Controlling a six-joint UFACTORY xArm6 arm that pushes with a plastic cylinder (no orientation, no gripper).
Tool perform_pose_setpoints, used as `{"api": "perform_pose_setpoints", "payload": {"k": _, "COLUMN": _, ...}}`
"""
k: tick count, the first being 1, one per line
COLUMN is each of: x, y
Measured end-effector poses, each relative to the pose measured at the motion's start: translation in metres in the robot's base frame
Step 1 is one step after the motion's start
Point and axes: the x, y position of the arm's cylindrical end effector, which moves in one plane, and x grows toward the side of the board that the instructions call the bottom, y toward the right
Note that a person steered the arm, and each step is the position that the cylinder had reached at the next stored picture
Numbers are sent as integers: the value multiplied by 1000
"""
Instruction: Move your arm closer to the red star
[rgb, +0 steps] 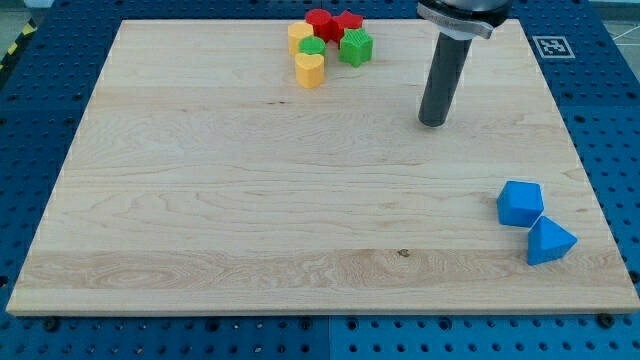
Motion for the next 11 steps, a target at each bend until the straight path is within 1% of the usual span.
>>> {"api": "perform_pose_setpoints", "payload": {"k": 1, "x": -55, "y": 0}}
{"api": "perform_pose_setpoints", "payload": {"k": 2, "x": -62, "y": 0}}
{"api": "perform_pose_setpoints", "payload": {"k": 3, "x": -101, "y": 0}}
{"api": "perform_pose_setpoints", "payload": {"k": 8, "x": -115, "y": 1}}
{"api": "perform_pose_setpoints", "payload": {"k": 9, "x": -128, "y": 6}}
{"api": "perform_pose_setpoints", "payload": {"k": 10, "x": -173, "y": 0}}
{"api": "perform_pose_setpoints", "payload": {"k": 11, "x": -175, "y": -15}}
